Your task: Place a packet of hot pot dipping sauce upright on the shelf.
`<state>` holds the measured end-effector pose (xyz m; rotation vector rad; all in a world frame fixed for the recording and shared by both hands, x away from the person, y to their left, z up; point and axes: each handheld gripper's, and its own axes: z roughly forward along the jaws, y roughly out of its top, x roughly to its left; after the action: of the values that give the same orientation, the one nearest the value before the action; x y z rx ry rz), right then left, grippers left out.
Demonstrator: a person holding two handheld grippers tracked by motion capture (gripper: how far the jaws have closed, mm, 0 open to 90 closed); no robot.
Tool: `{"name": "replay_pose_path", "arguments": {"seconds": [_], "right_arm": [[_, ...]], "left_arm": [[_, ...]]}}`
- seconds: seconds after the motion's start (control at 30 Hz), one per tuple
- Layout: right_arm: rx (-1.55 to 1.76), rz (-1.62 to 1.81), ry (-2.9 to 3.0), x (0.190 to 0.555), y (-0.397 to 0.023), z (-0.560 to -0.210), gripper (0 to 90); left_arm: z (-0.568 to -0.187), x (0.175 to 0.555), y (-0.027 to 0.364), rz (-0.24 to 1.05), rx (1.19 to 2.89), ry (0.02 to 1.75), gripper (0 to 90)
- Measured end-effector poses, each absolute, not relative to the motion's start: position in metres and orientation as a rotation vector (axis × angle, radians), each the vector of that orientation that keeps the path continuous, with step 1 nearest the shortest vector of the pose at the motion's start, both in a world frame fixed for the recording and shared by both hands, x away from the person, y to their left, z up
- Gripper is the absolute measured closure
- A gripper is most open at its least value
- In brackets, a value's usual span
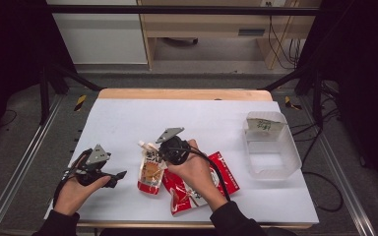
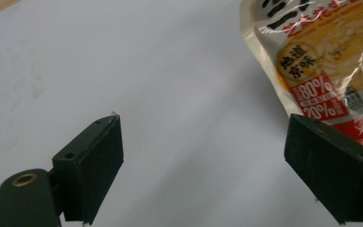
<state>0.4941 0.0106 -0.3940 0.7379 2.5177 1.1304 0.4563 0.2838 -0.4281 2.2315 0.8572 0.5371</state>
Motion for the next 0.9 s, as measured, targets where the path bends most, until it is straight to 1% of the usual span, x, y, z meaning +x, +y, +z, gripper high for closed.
{"name": "replay_pose_path", "arguments": {"seconds": [0.2, 0.23, 0.27, 0.43, 0.47, 0.6, 0.9], "right_arm": [[0.616, 1.184, 2.527, 0.479, 0.022, -0.366, 89.7], [0.616, 1.184, 2.527, 0.479, 0.022, -0.366, 89.7], [0.575, 1.198, 2.522, 0.474, 0.024, -0.356, 89.8], [0.540, 1.210, 2.505, 0.472, 0.024, -0.342, 89.8], [0.528, 1.205, 2.492, 0.474, 0.021, -0.334, 89.8], [0.532, 1.231, 2.494, 0.479, 0.007, -0.323, 89.8], [0.501, 1.179, 2.503, 0.476, -0.019, -0.317, 89.8]], "left_arm": [[-0.419, 0.456, 0.291, 0.552, 2.222, 0.861, 12.6], [-0.419, 0.456, 0.291, 0.552, 2.222, 0.861, 12.7], [-0.415, 0.455, 0.293, 0.556, 2.225, 0.861, 12.6], [-0.405, 0.454, 0.296, 0.563, 2.228, 0.853, 12.6], [-0.400, 0.454, 0.297, 0.564, 2.234, 0.845, 12.6], [-0.391, 0.455, 0.294, 0.533, 2.242, 0.826, 12.7], [-0.376, 0.459, 0.277, 0.505, 2.274, 0.758, 12.6]]}}
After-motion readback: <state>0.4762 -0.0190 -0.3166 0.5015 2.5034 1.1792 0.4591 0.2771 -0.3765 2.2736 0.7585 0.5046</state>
